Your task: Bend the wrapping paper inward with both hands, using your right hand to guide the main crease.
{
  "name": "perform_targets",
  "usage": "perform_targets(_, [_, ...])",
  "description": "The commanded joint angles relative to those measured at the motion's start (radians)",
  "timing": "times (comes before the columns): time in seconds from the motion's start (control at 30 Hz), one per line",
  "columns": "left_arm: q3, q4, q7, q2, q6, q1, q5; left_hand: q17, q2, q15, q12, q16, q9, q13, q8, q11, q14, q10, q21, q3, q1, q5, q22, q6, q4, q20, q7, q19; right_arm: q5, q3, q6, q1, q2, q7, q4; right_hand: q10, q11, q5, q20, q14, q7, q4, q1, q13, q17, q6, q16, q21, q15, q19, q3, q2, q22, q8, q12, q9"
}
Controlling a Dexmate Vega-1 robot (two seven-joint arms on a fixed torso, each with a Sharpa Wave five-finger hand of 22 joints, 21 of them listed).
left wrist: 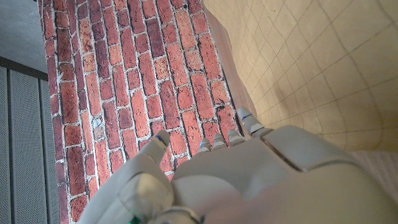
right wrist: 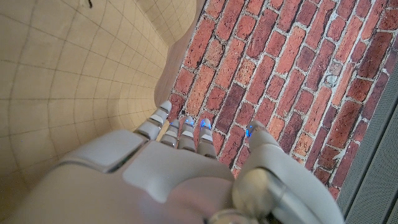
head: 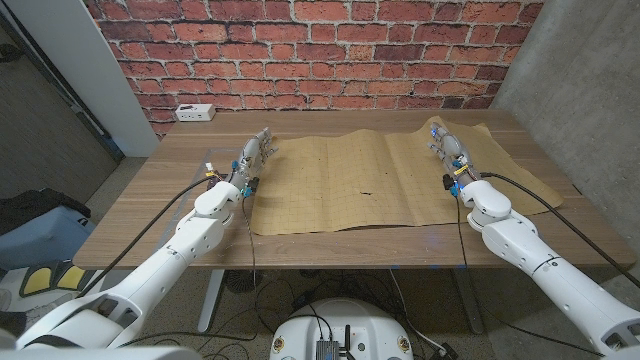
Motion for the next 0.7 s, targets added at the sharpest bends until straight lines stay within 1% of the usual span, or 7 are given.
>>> perform_targets(0.03, [0.005, 0.004, -0.006, 0.003, 0.001, -0.002, 0.006, 0.004, 0.010, 0.004, 0.004, 0.008, 0.003, 0.001, 0.003, 0.006, 0.001, 0.002, -0.003, 0.001, 0.005, 0.004, 0.003, 0.005, -0.005, 0.001, 0.004, 0.004, -0.005, 0.027, -0.017, -0.047, -0.023, -0.042, -0.056, 0.011, 0.001, 0.005, 0.004, 0.010, -0.001, -0.008, 0.016, 0.005, 0.005, 0.014, 0.010, -0.004, 0.005, 0.005, 0.002, -0.001, 0.003, 0.004, 0.006, 0.002])
perform_targets(0.7, [0.014, 0.026, -0.023, -0.002, 0.001, -0.015, 0.010, 0.004, 0.010, 0.005, 0.003, 0.007, 0.003, 0.001, 0.001, 0.007, 0.008, 0.010, -0.009, 0.000, 0.005, 0.004, 0.003, 0.011, -0.007, -0.001, 0.004, 0.012, -0.022, 0.067, -0.040, -0.104, -0.049, -0.105, -0.113, 0.028, 0.007, 0.006, 0.004, 0.020, 0.003, -0.012, 0.020, 0.006, 0.005, 0.030, 0.012, -0.003, 0.007, 0.016, 0.002, 0.001, 0.003, 0.005, 0.009, 0.002])
